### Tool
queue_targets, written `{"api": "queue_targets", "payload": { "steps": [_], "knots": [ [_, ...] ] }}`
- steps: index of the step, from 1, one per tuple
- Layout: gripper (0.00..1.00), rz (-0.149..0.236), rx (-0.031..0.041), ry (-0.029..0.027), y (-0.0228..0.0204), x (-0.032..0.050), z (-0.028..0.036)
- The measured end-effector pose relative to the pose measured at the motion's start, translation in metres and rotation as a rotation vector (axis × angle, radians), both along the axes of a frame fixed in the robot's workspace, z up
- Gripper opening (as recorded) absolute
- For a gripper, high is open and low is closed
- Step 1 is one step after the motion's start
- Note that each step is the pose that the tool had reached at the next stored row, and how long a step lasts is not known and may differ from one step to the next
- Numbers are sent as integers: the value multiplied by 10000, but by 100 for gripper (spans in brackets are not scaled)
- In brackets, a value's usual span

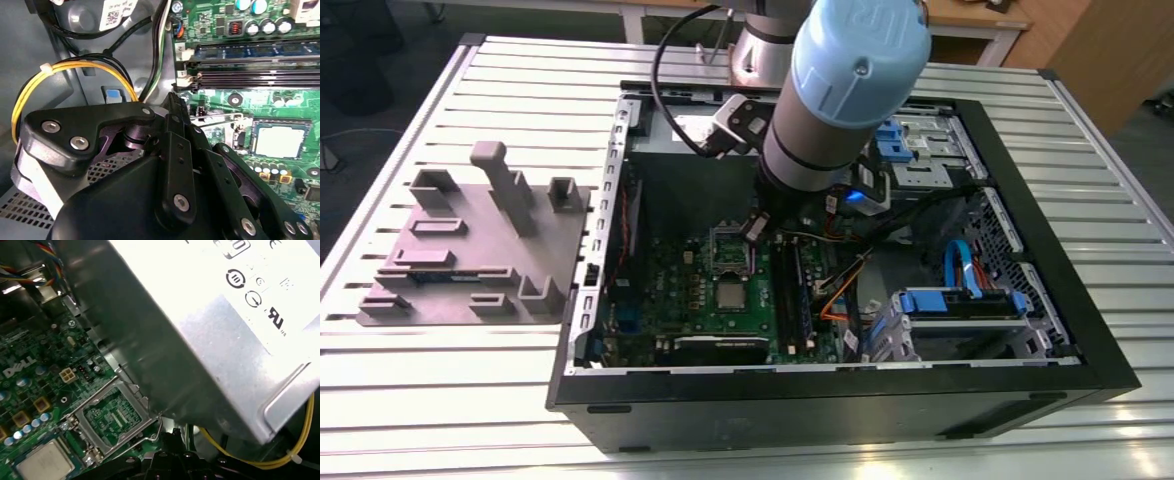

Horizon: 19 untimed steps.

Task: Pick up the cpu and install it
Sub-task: 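Close the cpu cover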

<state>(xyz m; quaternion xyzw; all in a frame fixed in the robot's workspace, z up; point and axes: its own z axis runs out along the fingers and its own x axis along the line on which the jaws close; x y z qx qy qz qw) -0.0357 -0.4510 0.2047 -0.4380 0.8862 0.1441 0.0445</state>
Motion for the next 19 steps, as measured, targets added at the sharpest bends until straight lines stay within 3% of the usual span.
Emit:
{"api": "queue_targets", "payload": {
  "steps": [10,12,15,19],
  "knots": [
    [10,-1,5,0,47,-5,-69],
    [10,0,-23,0,50,-10,-79],
    [10,8,-133,4,51,-22,-82],
    [10,13,-414,28,60,-31,-83]
  ]
}}
